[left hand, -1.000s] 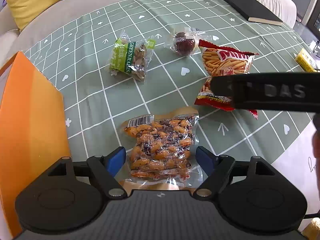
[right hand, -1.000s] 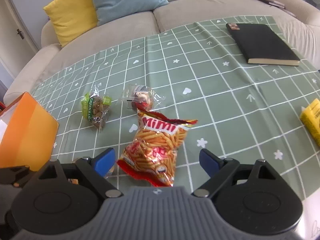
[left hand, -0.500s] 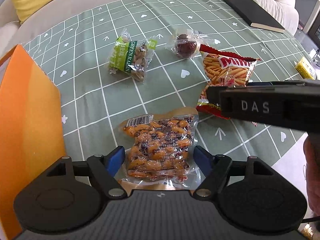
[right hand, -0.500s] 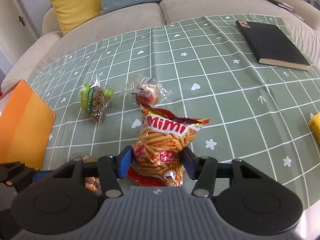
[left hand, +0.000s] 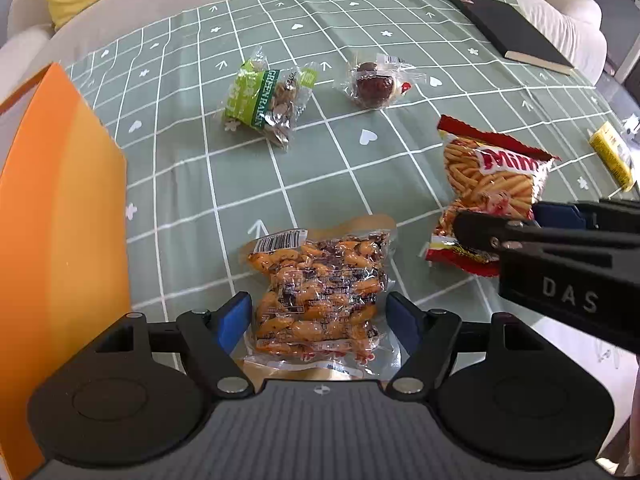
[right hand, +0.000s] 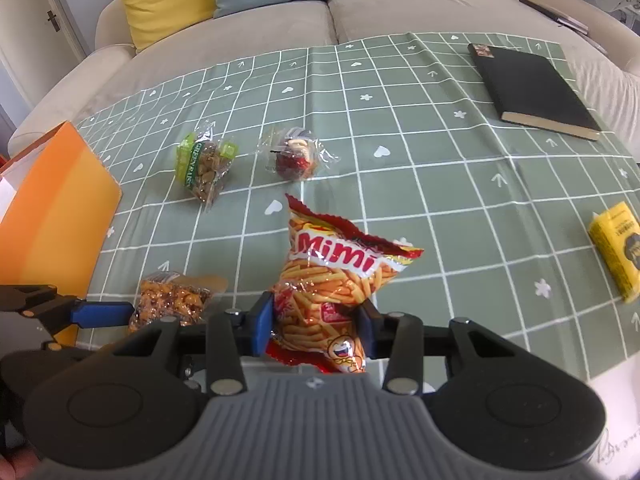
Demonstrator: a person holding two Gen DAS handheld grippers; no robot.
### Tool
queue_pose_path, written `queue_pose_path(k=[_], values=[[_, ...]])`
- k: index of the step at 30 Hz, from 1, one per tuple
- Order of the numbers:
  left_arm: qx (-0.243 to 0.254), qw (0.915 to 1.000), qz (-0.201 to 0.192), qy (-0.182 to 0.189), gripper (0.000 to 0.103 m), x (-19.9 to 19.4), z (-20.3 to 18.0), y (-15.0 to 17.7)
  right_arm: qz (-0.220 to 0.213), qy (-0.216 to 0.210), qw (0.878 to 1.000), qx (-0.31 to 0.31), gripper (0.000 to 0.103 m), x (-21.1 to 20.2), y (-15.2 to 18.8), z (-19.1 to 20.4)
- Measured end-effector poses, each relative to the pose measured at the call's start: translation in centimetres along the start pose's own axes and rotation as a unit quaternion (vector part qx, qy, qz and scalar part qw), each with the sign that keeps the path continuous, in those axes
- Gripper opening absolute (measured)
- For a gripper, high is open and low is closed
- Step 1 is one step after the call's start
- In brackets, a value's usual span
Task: Organize snacks
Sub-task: 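Lift the peanut packet and Mimi bag and carry them over the orange box with both tools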
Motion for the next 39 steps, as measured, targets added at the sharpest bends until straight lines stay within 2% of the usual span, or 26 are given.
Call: queue_pose_path(k=[8,16,20,31,35,39], values=[[-0.006,0.9997,-0.024,-0.006,0.084,-2.3,-0.6,0.4,-0.016,0.016,1.0,-0.014,0.04,-2.5,0.7,-0.4],[-0.01,0.9984,-0.049,-0.027,0.084,-5.2,-0.4,0.5,-0.022,0.018,0.999,-0.027,0.04,-4.2,1.4,0.1],[-0.013,0.9972,-0.06,-0.043,0.084,-6.6,0.1,0.9,-0.026,0.016,0.999,-0.038,0.04,-5.2,1.9,0.8],[-0.045,0.9941,-0.091,-0.038,0.084,-10.7,2.7,2.2,-0.038,-0.001,0.996,-0.077,0.04,-7.5,2.4,4.8],[-0.08,0.9918,-0.099,0.01,0.084,-12.1,4.1,2.5,-0.047,-0.014,0.995,-0.093,0.04,-8.6,2.1,7.0],[-0.088,0.988,-0.125,0.025,0.084,-14.4,4.9,2.3,-0.066,-0.026,0.991,-0.11,0.04,-10.1,1.3,8.9]])
Point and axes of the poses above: each gripper's, at about its wrist camera, not at the fingertips, and x roughly the way its jaws point, z to its left, y to its underside, the point moved 3 cm from there along x, roughly the way its jaws point, and after that the axes turned 7 degrees about y, right-handed, at the moved point
